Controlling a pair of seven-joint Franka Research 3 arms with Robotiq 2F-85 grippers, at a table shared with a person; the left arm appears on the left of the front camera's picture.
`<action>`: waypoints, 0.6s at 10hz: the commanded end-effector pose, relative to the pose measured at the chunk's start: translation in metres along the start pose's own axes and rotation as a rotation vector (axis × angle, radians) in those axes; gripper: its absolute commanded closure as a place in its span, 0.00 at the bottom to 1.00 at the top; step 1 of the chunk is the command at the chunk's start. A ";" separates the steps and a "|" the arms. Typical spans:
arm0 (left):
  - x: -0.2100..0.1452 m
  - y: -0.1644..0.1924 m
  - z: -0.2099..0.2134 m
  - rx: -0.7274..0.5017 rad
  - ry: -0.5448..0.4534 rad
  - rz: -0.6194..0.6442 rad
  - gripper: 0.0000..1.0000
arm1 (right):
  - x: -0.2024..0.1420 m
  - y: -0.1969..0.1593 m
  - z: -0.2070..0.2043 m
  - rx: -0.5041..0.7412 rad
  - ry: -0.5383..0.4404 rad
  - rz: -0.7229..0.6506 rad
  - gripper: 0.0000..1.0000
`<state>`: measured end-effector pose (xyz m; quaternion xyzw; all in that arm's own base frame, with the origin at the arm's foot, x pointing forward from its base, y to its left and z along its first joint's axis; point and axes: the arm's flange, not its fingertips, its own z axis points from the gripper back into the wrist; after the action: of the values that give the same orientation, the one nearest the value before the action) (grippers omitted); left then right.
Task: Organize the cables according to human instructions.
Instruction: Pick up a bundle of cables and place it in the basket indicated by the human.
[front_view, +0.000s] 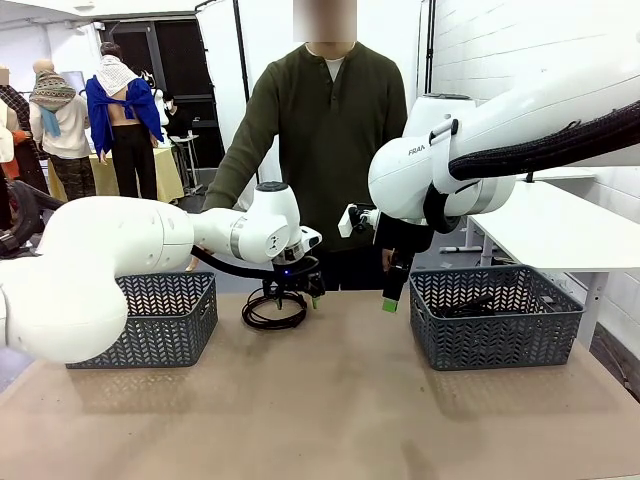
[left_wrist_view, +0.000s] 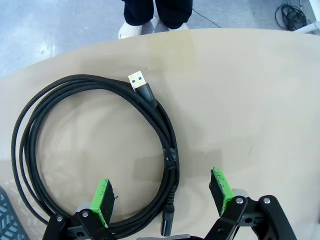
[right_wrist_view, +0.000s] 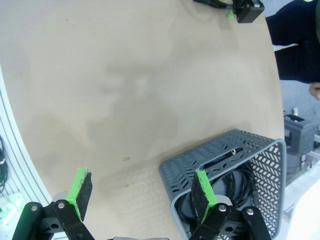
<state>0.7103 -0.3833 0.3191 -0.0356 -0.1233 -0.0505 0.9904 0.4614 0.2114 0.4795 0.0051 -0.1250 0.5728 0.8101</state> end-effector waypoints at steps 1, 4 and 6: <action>0.017 -0.006 -0.004 0.037 -0.005 0.000 0.00 | 0.000 0.000 -0.001 -0.005 0.003 -0.002 0.00; 0.022 -0.007 -0.010 0.047 0.006 0.002 0.00 | 0.000 0.000 -0.001 -0.005 0.003 -0.002 0.00; 0.022 -0.005 -0.013 0.056 0.011 0.005 0.00 | 0.000 0.000 -0.001 -0.005 0.003 -0.002 0.00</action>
<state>0.7163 -0.3825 0.3082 -0.0289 -0.1142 -0.0472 0.9919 0.4614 0.2114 0.4795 0.0051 -0.1250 0.5728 0.8101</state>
